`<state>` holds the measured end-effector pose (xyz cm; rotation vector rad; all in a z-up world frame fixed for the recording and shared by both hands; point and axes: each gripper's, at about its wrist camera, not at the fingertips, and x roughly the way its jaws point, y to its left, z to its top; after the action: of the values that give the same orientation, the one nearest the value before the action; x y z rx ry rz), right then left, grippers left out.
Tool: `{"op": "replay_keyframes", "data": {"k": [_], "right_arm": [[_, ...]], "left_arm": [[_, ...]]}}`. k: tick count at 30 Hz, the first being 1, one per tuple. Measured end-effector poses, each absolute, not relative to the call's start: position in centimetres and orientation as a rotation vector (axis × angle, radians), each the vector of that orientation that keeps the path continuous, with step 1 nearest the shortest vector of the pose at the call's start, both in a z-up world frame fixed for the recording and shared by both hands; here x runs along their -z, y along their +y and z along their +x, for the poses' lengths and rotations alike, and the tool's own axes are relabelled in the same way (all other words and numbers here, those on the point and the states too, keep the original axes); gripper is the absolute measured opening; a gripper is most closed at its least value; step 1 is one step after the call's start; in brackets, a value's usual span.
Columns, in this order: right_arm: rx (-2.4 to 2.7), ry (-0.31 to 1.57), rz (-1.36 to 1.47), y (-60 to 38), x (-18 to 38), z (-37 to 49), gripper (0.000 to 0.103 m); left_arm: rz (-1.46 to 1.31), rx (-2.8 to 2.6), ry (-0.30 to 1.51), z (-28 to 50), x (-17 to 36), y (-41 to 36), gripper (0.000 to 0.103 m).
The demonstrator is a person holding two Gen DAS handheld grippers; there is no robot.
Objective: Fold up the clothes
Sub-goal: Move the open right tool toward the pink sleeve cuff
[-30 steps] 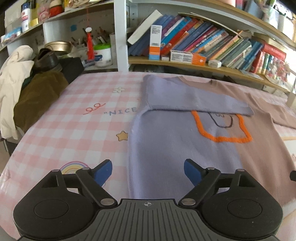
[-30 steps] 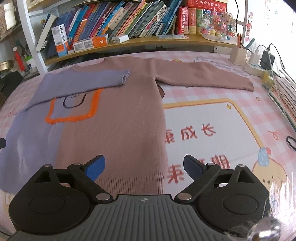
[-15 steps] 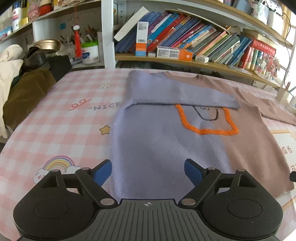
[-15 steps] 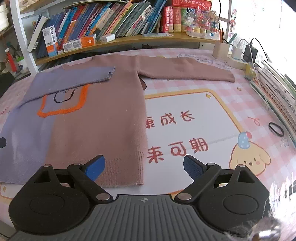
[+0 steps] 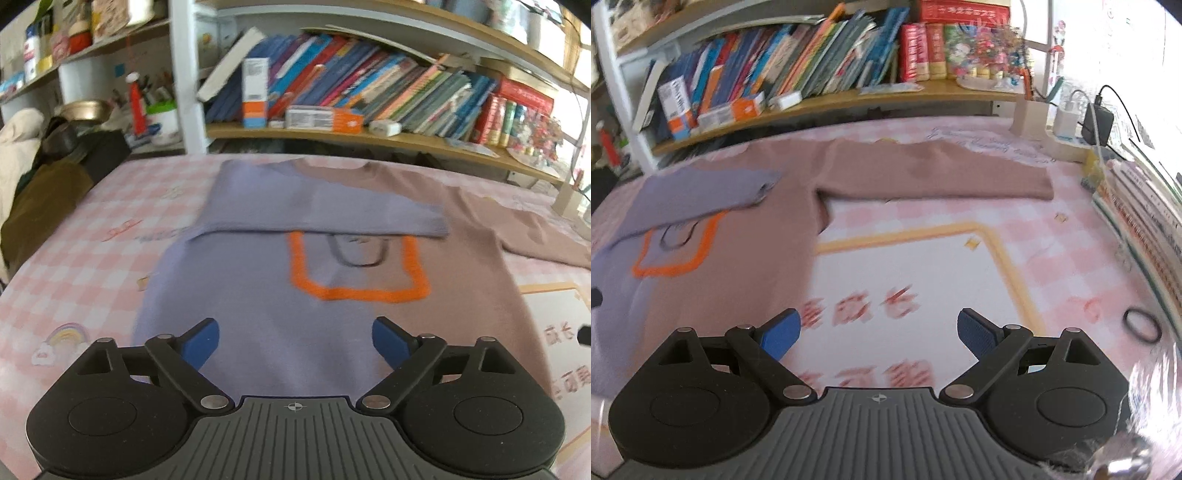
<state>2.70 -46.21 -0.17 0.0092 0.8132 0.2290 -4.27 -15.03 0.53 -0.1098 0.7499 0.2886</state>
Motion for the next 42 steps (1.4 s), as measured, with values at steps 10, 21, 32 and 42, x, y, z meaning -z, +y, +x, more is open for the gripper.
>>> {"op": "replay_keyframes", "data": {"k": [10,21,32,42], "right_arm": [[-0.253,0.827,0.064,-54.4,1.1,10.0,0.093],[-0.253,0.831,0.146,-59.4,1.7,17.2,0.093],[-0.274,0.856,0.183,-60.4,2.6,20.2,0.087],[-0.278,0.828,0.281,-61.7,3.0,22.6,0.058]], "left_arm": [[-0.061,-0.301,0.766,-2.6,0.5,-23.4,0.094],[-0.053,-0.368,0.827,-3.0,0.6,-26.4,0.095],[-0.057,-0.421,0.854,-3.9,0.7,-27.2,0.095],[-0.056,-0.462,0.850,-4.5,0.4,-27.0,0.095]]}}
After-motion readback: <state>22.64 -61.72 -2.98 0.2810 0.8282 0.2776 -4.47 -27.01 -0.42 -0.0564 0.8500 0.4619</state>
